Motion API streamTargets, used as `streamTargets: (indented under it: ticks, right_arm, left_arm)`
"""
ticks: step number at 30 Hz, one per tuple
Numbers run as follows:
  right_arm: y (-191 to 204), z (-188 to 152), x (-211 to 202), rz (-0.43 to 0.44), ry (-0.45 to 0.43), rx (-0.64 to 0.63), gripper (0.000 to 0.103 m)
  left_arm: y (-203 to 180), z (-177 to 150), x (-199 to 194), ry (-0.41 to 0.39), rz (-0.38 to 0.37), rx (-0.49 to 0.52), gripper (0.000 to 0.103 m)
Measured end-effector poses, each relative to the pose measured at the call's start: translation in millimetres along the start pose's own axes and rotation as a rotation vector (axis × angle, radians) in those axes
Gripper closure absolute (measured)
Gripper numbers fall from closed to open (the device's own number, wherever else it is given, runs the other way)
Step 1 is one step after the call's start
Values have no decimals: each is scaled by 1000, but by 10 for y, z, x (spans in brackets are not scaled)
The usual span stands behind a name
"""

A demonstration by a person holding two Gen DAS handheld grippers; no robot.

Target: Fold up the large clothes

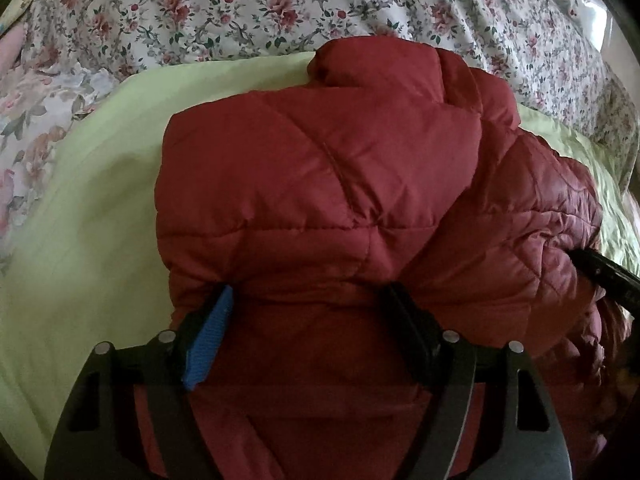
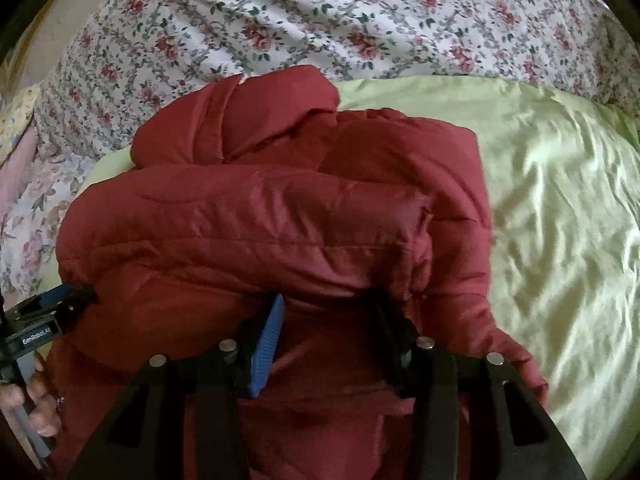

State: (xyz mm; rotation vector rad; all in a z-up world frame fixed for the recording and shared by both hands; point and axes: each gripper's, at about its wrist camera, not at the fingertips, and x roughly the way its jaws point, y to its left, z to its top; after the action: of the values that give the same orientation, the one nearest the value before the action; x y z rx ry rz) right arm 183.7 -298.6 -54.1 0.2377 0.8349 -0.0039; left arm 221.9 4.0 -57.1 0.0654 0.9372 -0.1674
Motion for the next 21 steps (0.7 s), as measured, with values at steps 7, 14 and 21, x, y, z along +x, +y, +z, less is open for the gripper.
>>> streamTargets:
  ticks: [7,14,21]
  right_arm:
    - [-6,4,61,-12,10,7,59]
    - [-52,-1,-271,42,-8,68,56]
    - [-128,-233,-797,109,-10,89,55]
  left_arm:
    - [5,-7,20,0,0,6,24]
    - [138,-77,-321,-10,-13,-8,24]
    - [374,-396,-657,12,-18,-59,24]
